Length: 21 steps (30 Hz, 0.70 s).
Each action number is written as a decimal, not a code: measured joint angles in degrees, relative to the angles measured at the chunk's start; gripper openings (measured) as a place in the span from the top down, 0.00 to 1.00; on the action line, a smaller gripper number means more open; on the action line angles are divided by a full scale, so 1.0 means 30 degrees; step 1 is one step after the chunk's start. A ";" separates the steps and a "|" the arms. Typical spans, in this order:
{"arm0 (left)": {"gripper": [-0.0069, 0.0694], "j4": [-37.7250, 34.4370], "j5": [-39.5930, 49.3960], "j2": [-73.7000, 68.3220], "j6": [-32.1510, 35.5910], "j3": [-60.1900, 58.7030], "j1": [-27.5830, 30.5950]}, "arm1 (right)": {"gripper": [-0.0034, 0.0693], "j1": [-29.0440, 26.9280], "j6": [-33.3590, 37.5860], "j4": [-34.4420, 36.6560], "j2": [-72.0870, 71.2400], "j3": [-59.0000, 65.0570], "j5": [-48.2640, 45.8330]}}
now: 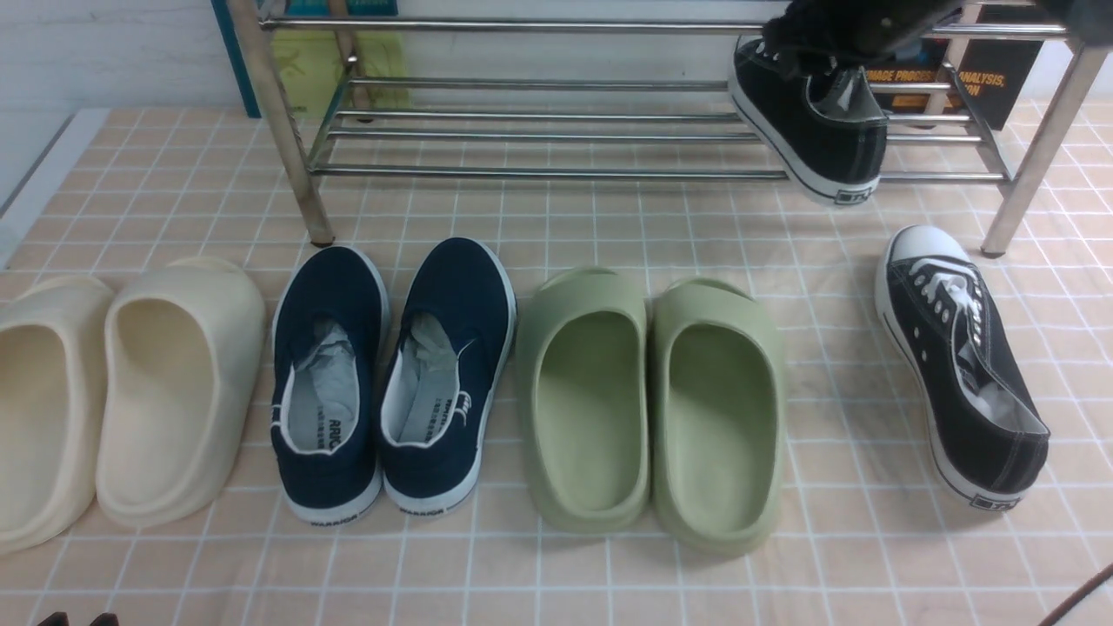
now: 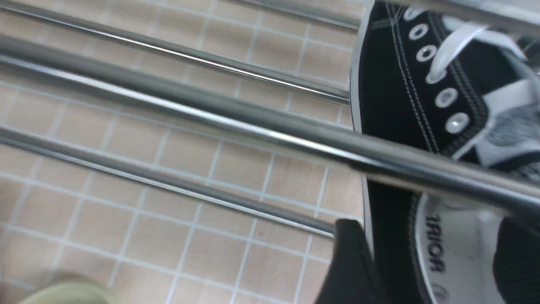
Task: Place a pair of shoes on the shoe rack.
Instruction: Use the right arm to put a shoe into the shoe rack
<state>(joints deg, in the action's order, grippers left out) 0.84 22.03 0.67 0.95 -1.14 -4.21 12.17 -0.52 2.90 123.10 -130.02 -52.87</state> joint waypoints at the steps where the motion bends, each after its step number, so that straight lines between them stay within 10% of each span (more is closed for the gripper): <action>1: 0.60 0.0000 0.0000 0.0000 0.0000 0.0000 0.0000 | 0.32 0.0000 0.0000 -0.0040 -0.0105 0.0000 -0.0001; 7: 0.60 0.0000 0.0000 0.0000 0.0000 0.0000 0.0000 | 0.46 -0.0029 0.0017 -0.2566 -0.2634 0.0479 -0.1166; 12: 0.60 0.0000 0.0000 0.0000 0.0000 0.0000 0.0000 | 0.91 -0.0775 0.0017 -0.3755 -0.2235 0.3716 -0.1527; 21: 0.60 0.0000 0.0000 0.0000 0.0000 0.0000 0.0000 | 0.98 -0.1402 0.0017 -0.1710 0.1140 0.6011 0.0728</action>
<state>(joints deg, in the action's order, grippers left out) 0.84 22.03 0.67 0.95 -1.14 -4.21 7.96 -0.47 -2.23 126.52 -111.99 -50.68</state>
